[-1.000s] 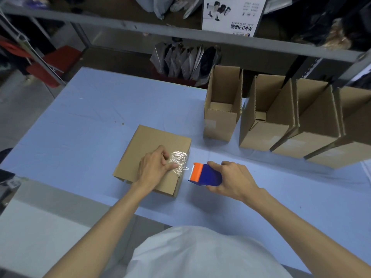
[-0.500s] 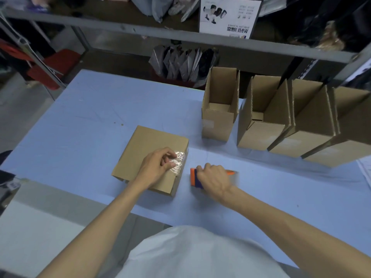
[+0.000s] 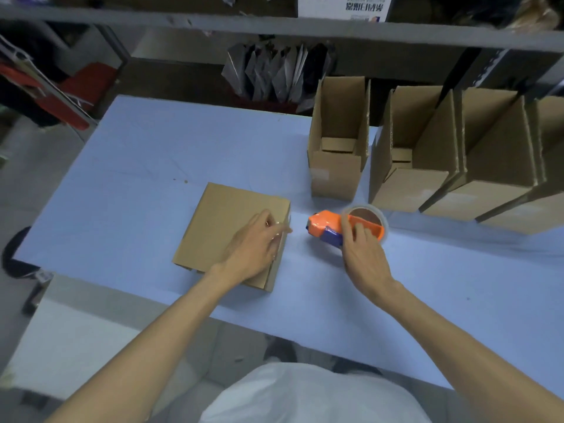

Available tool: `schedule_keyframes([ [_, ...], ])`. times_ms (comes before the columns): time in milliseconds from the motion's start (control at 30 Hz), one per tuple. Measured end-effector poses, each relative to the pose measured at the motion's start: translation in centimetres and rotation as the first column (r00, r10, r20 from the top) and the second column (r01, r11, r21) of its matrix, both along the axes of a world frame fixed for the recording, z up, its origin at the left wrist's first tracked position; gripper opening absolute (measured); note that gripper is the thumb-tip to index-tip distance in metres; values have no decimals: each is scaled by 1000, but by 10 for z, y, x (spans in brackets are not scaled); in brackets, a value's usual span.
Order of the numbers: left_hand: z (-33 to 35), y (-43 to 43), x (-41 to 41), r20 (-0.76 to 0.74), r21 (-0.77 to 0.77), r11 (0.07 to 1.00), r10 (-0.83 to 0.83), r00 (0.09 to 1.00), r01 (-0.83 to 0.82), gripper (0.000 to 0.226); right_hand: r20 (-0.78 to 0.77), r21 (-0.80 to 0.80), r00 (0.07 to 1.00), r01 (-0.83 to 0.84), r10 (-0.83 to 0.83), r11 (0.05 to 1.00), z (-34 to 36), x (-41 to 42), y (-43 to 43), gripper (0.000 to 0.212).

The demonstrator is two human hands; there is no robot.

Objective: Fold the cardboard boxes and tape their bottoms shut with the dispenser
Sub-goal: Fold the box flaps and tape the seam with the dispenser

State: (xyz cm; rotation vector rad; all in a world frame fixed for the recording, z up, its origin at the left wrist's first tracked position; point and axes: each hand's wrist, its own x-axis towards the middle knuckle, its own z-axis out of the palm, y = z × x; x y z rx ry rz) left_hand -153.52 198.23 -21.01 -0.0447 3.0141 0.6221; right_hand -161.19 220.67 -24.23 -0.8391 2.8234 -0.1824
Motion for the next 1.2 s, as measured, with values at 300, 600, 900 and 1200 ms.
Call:
schedule_keyframes([
  [300, -15, -10, -79, 269, -226, 974, 95, 959, -33, 64, 96, 79, 993, 55, -63, 995, -36, 1, 0, 50],
  [600, 22, -15, -63, -92, 18, 928, 373, 923, -373, 24, 592, -366, 777, 495, -213, 788, 12, 48, -26, 58],
  [900, 68, -3, 20, 6, 692, 344, 876, 482, -634, 30, 852, -517, 476, 833, 220, 200, 108, 26, -74, 54],
  [1200, 74, -8, 61, 141, 583, 453, 761, 633, -675, 86, 866, -468, 370, 838, 338, 282, 109, 23, -63, 48],
])
